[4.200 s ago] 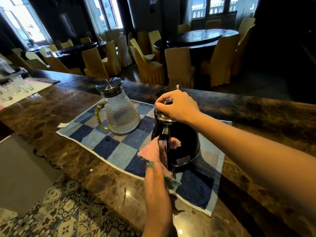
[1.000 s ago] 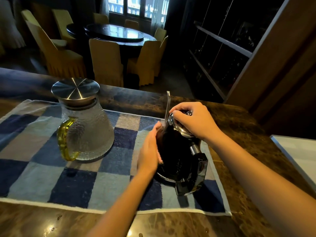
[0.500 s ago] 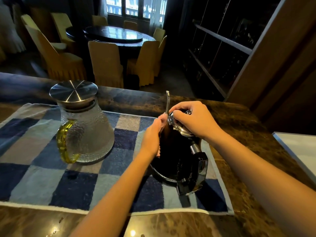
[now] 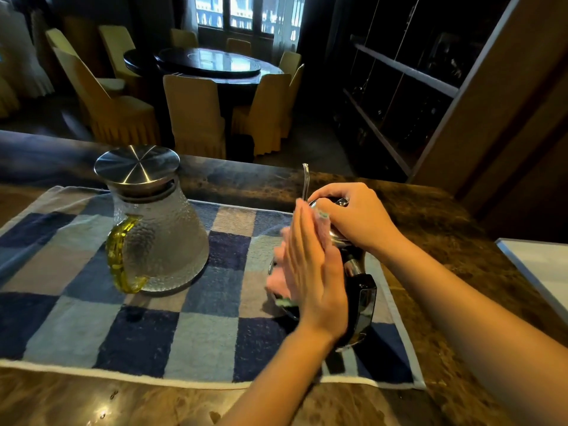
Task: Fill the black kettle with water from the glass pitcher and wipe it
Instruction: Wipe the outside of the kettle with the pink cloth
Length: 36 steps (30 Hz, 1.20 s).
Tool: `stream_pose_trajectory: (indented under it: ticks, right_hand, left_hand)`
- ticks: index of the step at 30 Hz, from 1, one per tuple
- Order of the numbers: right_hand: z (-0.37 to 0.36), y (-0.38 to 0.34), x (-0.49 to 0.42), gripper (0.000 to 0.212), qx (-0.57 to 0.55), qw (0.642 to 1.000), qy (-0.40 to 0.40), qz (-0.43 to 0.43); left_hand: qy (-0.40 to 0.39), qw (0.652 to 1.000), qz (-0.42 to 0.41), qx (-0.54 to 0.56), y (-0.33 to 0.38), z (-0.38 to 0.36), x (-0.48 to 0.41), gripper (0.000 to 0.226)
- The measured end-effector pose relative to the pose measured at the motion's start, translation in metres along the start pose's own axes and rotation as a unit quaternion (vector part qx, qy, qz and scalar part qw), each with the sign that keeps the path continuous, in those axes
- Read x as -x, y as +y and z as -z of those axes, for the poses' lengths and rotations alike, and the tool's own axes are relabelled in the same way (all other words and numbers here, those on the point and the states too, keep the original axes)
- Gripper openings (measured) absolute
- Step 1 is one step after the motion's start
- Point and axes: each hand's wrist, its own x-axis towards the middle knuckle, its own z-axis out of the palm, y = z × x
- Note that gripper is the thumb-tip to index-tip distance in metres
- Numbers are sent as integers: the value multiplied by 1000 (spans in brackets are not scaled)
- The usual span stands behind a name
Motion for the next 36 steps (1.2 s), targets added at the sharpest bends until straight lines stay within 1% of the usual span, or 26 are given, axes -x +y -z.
stream_pose_trajectory:
  ticks: [1,2,3,5,6,7,8,10,11,12,13,15,18,19,21,24,26,28,30,32,34,36]
  right_hand:
    - [0,-1,0,14,1,1000,2,-2]
    - [0,-1,0,16,3,1000,5,-5]
    - [0,-2,0,18,5,1000,6,-8]
    - [-1,-2,1,20,5,1000,7,-13]
    - [-1,-2,1,21,6,1000,9,-16]
    - [-1,-2,2,21,7,1000,10,-19]
    - [-1,-1,2,21,8,1000,10,-21]
    - [0,-1,3,20,9,1000,11,-24]
    - [0,-1,3,20,8,1000,11,-25]
    - [-1,-1,3,20,7,1000,12,-24]
    - [-1,-1,3,20,6,1000,11,-21]
    - [0,-2,3,21,5,1000,8,-16]
    - [0,-2,2,22,3,1000,1,-12]
    - [0,-1,1,22,1,1000,0,-13]
    - [0,-1,1,23,-2,1000,1,-17]
    - [0,-2,-1,21,2,1000,4,-24]
    - [-1,-2,0,20,5,1000,7,-21]
    - [-1,-2,1,21,9,1000,11,-21]
    - [0,-2,3,21,10,1000,12,-21]
    - [1,-2,3,21,11,1000,14,-19]
    - [0,-3,4,21,10,1000,14,-17]
    - [-1,-3,3,20,9,1000,12,-19]
  left_hand:
    - [-1,1000,-2,-2,-2,2,-10,46]
    - [-3,1000,15,5,-7,6,-17,43]
    - [-2,998,54,26,-14,11,-23,43]
    - [19,983,168,68,-33,24,-29,56]
    - [30,976,207,65,-41,30,-25,59]
    - [32,974,219,52,-47,33,-16,56]
    - [25,977,210,34,-51,33,-2,51]
    - [-13,983,179,29,-51,28,33,53]
    - [-49,989,138,15,-49,26,51,57]
    - [-91,992,79,-22,-47,24,65,61]
    - [-137,988,22,-68,-45,23,73,63]
    - [-200,972,-44,-115,-46,25,70,62]
    - [-207,958,-132,-146,-49,40,49,53]
    - [-201,958,-147,-145,-51,44,44,49]
    - [-177,965,-135,-140,-52,47,36,50]
    - [-129,980,-37,-148,-46,42,19,69]
    - [-149,975,3,-165,-48,45,14,78]
    - [-183,963,12,-197,-50,52,22,87]
    - [-192,956,19,-222,-51,57,37,93]
    - [-195,956,42,-216,-52,58,47,99]
    - [-197,954,45,-220,-52,57,47,97]
    - [-175,953,20,-248,-51,52,36,83]
